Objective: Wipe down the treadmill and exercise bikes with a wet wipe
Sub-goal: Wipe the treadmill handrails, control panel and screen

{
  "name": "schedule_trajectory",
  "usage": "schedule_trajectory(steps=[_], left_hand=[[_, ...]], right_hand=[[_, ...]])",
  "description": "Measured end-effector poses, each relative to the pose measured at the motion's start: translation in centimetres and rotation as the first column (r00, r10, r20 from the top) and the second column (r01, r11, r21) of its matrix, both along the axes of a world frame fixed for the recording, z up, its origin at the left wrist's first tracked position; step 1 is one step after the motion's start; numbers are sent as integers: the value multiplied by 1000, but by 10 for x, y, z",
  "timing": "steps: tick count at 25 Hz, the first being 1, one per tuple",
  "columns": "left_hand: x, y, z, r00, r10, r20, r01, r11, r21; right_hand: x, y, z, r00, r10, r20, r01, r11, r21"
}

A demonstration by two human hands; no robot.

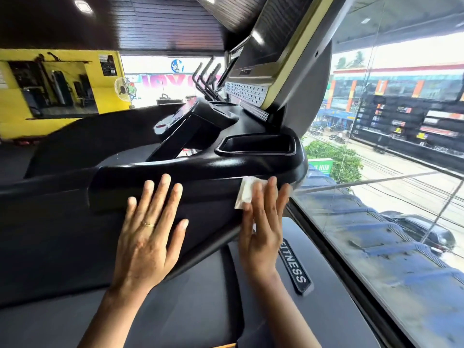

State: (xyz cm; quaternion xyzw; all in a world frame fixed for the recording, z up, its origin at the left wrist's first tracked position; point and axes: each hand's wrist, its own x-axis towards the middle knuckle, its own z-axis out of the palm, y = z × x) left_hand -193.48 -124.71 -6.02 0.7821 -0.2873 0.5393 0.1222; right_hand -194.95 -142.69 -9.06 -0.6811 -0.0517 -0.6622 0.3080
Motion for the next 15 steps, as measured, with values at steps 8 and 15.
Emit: schedule_trajectory(steps=[8, 15], left_hand=[[-6, 38, -36, 994, 108, -21, -107, 994, 15], [0, 81, -46, 993, 120, -20, -120, 992, -38]], right_hand=[[8, 12, -30, 999, -45, 0, 44, 989, -143], [8, 78, -74, 996, -49, -73, 14, 906, -423]])
